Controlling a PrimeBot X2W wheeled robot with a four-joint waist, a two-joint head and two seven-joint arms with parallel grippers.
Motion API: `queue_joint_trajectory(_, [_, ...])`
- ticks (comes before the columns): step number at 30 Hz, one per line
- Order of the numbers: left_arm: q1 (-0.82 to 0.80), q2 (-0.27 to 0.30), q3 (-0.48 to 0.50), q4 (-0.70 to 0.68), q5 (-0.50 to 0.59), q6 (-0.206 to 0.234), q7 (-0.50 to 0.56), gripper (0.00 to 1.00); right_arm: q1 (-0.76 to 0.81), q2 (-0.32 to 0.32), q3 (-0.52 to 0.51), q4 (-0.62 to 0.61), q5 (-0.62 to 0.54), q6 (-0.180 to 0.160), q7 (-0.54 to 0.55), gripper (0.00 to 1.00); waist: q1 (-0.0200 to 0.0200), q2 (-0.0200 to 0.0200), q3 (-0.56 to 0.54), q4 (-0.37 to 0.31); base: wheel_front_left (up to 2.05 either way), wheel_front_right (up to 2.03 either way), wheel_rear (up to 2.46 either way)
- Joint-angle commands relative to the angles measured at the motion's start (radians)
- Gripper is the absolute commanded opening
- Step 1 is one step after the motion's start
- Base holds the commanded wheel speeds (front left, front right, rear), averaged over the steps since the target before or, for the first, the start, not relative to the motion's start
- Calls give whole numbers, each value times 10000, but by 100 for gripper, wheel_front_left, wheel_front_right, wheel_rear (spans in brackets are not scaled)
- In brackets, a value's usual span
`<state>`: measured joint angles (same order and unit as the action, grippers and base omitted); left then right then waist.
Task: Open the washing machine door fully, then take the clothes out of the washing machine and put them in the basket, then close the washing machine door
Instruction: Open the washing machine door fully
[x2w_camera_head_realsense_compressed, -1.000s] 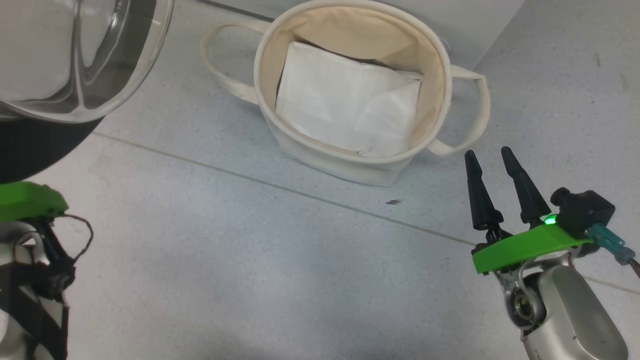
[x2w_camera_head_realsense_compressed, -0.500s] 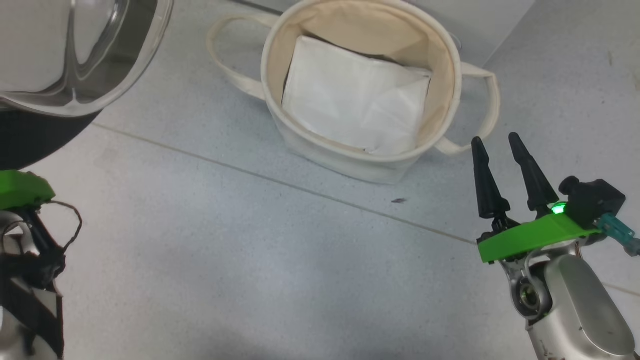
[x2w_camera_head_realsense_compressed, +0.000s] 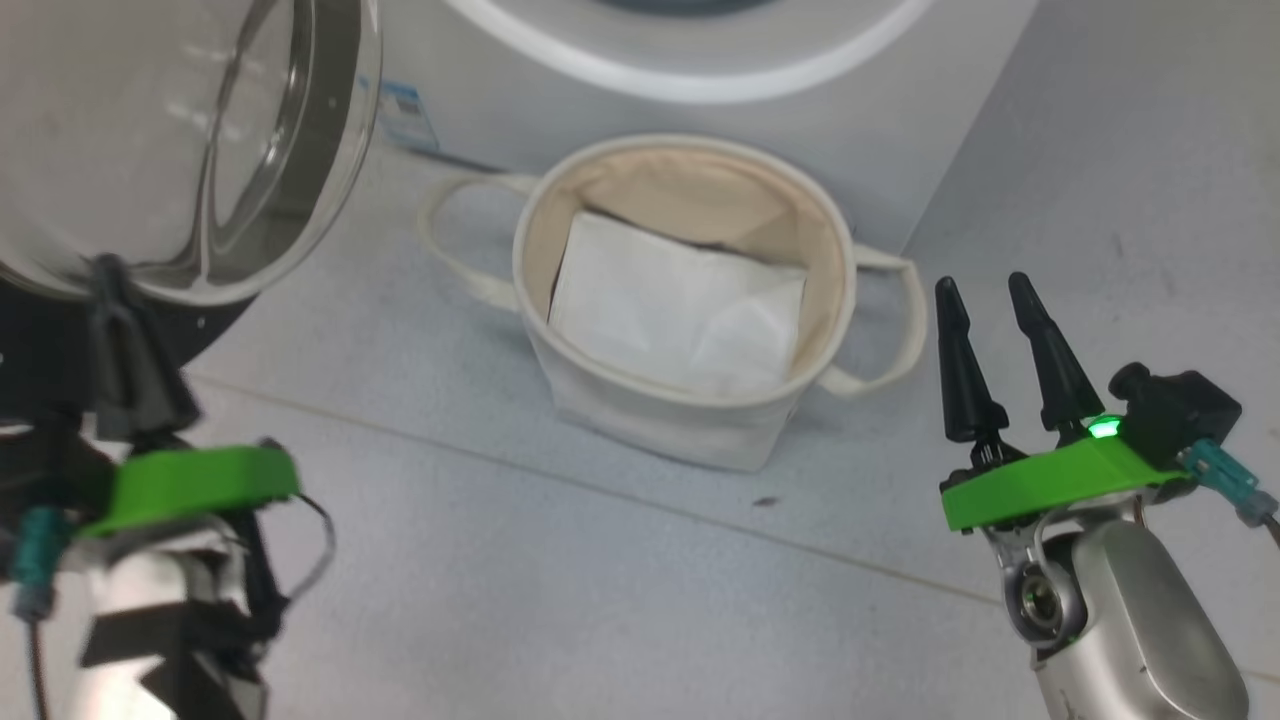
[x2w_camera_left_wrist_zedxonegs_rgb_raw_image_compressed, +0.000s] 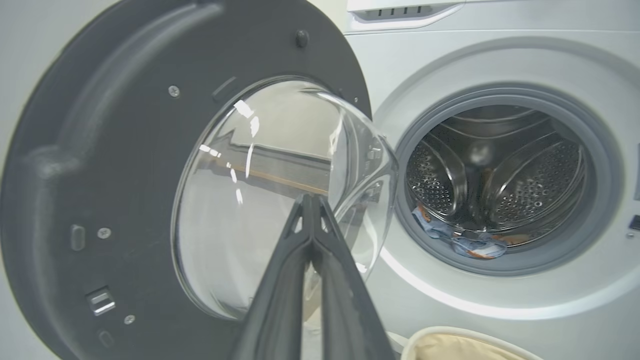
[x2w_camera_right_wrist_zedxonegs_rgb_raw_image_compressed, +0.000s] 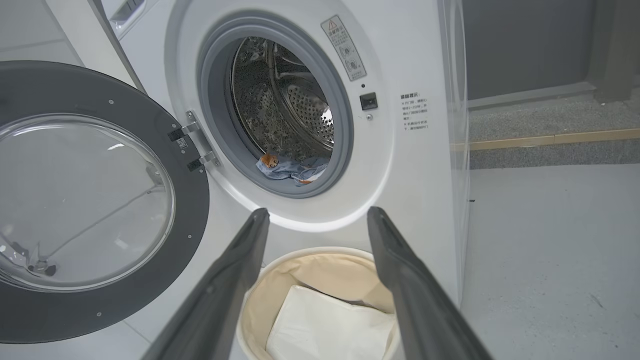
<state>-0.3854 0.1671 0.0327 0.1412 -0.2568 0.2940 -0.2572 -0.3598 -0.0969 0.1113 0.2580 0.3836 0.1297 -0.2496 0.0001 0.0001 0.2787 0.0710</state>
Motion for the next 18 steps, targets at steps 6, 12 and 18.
queue_joint_trajectory(6, [828,-289,-670,-845,3,-705,-45,0,406,221,151,-770,-360,10,-122,100,-1,-1,-1399,-411,0,0,0])
queue_joint_trajectory(12, [1503,-567,-1669,-1073,-16,-1227,121,0,931,366,27,-1119,-356,10,-122,100,-1,-1,-2031,-619,0,0,0])
queue_joint_trajectory(18, [2060,-670,-2309,-928,53,-1377,394,0,1439,438,-93,-1063,-528,10,-122,100,-1,-1,-2404,-864,0,0,0])
